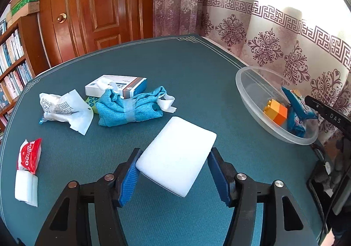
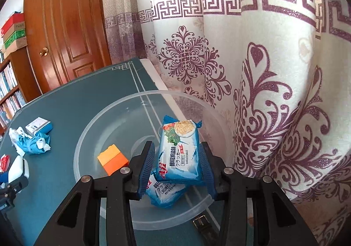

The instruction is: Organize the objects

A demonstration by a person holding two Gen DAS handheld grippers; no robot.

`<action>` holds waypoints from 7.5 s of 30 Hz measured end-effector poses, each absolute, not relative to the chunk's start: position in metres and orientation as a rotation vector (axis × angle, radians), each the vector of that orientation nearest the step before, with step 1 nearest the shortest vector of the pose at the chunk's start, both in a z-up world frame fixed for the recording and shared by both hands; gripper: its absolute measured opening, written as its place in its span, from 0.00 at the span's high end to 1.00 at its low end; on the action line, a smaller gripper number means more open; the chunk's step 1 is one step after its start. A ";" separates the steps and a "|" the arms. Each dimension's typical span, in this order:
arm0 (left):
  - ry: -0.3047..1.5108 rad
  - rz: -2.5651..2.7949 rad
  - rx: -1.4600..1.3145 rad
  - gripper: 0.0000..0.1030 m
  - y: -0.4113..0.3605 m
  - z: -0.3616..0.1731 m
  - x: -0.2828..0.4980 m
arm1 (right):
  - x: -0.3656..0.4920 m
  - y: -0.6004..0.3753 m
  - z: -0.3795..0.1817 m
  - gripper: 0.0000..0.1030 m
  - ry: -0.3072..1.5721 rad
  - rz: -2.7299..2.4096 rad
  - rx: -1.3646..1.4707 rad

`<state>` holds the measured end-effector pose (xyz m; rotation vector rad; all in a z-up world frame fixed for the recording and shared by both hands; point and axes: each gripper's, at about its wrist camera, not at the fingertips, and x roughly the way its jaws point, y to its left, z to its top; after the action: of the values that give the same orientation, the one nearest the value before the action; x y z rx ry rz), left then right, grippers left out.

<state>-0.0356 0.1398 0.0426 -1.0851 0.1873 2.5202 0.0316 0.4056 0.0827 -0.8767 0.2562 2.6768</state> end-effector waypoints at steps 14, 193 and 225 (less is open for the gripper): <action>0.265 2.440 -1.012 0.38 0.191 0.058 -0.029 | 0.050 0.402 0.089 0.58 0.309 2.729 -0.846; -0.055 2.854 -1.156 0.52 -0.057 0.020 -0.028 | -0.027 0.124 0.053 0.33 -0.114 3.289 -1.568; -0.029 2.859 -1.153 0.52 -0.055 0.019 -0.027 | -0.045 0.113 0.046 0.64 -0.080 3.255 -1.460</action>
<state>-0.0273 -0.0546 0.0185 -1.1530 -0.0288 2.8587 -0.0454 0.1133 0.0461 -1.4597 -0.0796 3.2549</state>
